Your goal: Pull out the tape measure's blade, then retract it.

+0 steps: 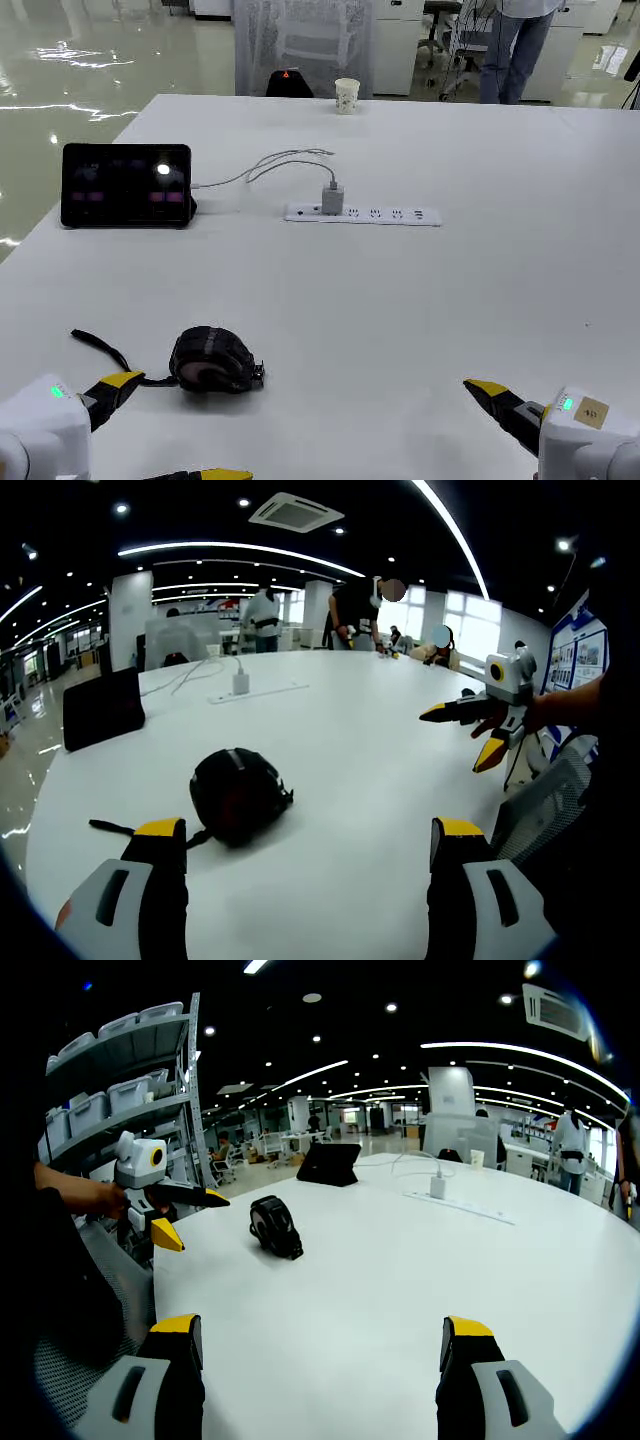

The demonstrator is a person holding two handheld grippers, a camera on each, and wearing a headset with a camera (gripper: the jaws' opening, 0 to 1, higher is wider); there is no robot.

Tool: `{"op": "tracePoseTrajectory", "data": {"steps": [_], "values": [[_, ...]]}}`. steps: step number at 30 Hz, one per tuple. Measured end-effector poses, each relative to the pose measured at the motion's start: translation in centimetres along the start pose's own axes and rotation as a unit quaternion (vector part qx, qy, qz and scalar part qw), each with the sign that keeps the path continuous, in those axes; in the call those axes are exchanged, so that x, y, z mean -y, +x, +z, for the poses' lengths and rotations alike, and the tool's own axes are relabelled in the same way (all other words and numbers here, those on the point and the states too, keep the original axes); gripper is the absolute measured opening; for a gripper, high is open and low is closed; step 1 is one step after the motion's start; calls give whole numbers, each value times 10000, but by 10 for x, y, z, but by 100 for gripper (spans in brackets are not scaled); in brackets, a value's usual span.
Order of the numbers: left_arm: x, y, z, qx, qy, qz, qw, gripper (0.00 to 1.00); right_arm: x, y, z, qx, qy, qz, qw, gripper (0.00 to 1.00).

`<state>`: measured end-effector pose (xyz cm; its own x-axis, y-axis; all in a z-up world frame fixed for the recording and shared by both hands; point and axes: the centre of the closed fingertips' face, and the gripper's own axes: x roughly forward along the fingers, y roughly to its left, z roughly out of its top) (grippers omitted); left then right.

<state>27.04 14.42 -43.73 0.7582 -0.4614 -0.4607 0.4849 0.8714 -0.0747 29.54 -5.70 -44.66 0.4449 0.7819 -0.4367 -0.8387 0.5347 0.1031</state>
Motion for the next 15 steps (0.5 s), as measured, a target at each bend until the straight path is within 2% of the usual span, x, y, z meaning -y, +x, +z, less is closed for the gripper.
{"op": "tracePoseTrajectory", "data": {"steps": [15], "values": [[1, 0, 1, -9, -22, -65, 10000, 98, 2, -3, -1, -20, 21, -37, 10000, 99]]}}
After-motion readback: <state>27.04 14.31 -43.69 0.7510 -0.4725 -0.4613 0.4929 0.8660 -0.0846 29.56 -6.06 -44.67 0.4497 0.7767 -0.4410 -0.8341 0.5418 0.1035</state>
